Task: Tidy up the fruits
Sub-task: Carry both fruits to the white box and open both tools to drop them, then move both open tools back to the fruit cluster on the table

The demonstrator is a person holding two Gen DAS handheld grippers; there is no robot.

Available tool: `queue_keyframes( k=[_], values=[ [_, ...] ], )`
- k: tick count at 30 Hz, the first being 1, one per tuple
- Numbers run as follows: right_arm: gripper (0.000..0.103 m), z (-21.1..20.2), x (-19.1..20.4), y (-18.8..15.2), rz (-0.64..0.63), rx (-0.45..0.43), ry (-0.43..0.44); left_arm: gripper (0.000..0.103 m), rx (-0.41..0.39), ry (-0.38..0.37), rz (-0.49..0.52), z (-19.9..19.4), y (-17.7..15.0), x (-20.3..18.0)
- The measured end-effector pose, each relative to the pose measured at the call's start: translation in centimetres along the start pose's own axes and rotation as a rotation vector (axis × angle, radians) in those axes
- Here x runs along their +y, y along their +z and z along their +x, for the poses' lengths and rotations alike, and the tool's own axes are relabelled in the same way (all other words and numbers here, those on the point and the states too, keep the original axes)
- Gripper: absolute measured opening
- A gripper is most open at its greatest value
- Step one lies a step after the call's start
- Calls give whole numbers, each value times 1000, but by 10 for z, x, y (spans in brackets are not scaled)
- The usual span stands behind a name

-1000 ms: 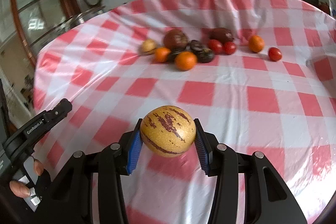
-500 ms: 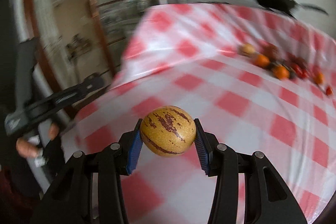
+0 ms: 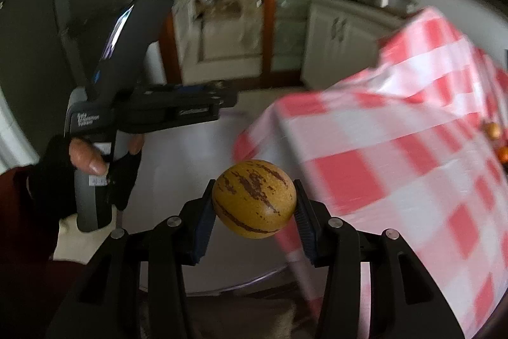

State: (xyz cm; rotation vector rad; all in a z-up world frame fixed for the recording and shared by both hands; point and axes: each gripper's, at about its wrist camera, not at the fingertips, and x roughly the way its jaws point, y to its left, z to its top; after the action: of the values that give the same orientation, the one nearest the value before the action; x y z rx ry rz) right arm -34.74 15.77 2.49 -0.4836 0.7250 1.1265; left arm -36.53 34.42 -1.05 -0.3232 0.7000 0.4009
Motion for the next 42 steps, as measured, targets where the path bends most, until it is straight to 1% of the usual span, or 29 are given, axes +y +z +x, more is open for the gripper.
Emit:
queue_keyframes(
  k=[3, 4, 6, 8, 9, 11, 12, 13, 15, 17, 18, 20, 21, 23, 24, 25, 26, 29, 30, 31, 33, 35, 36, 37, 39, 40, 42],
  values=[
    [46, 24, 19, -6, -51, 75, 45, 40, 53, 41, 43, 11, -18, 8],
    [46, 35, 26, -8, -69, 106, 61, 40, 76, 65, 69, 15, -25, 9],
    [46, 53, 35, -12, -92, 159, 82, 40, 133, 97, 107, 28, -36, 12],
    [46, 77, 43, -19, -111, 226, 94, 40, 208, 130, 120, 47, -49, 18],
    [46, 89, 46, -23, -117, 261, 94, 40, 236, 141, 116, 55, -54, 20],
    [46, 108, 46, -28, -122, 319, 86, 40, 316, 158, 84, 77, -64, 28],
    [46, 120, 46, -33, -111, 361, 83, 40, 353, 164, 74, 86, -67, 31],
    [46, 127, 44, -35, -99, 387, 87, 40, 410, 192, 73, 97, -69, 33],
    [46, 142, 41, -39, -71, 444, 88, 40, 442, 207, 58, 105, -66, 37],
    [46, 155, 35, -40, -50, 490, 81, 40, 476, 193, 9, 116, -63, 44],
    [46, 159, 34, -41, -42, 509, 76, 41, 476, 198, -19, 120, -63, 48],
    [46, 167, 31, -47, -22, 559, 52, 41, 518, 245, -38, 134, -67, 53],
    [46, 170, 31, -49, -16, 577, 45, 41, 527, 245, -40, 137, -68, 53],
    [46, 176, 26, -51, -4, 611, 30, 41, 556, 230, -79, 144, -74, 57],
    [46, 177, 25, -52, -2, 618, 29, 43, 559, 220, -93, 146, -75, 58],
    [47, 178, 25, -52, 2, 625, 30, 50, 552, 209, -108, 146, -76, 60],
    [47, 178, 25, -52, 2, 627, 29, 54, 546, 200, -123, 145, -77, 61],
    [47, 179, 24, -48, -18, 628, 21, 61, 531, 194, -142, 144, -74, 65],
    [48, 178, 25, -47, -25, 625, 18, 61, 525, 191, -143, 143, -72, 66],
    [56, 174, 27, -45, -34, 612, 18, 61, 519, 190, -146, 142, -69, 67],
    [67, 166, 34, -41, -52, 574, 15, 61, 519, 198, -151, 141, -65, 68],
    [69, 155, 38, -36, -79, 534, 15, 61, 516, 214, -152, 138, -62, 71],
    [73, 149, 40, -34, -94, 515, 13, 61, 507, 221, -155, 136, -60, 72],
    [75, 146, 41, -32, -104, 504, 12, 61, 491, 229, -162, 132, -56, 73],
    [76, 136, 43, -30, -127, 478, 11, 61, 456, 236, -177, 123, -49, 77],
    [78, 132, 38, -28, -134, 468, 11, 61, 431, 245, -189, 115, -44, 79],
    [80, 122, 42, -25, -140, 445, 14, 61, 380, 264, -206, 98, -35, 84]
  ],
)
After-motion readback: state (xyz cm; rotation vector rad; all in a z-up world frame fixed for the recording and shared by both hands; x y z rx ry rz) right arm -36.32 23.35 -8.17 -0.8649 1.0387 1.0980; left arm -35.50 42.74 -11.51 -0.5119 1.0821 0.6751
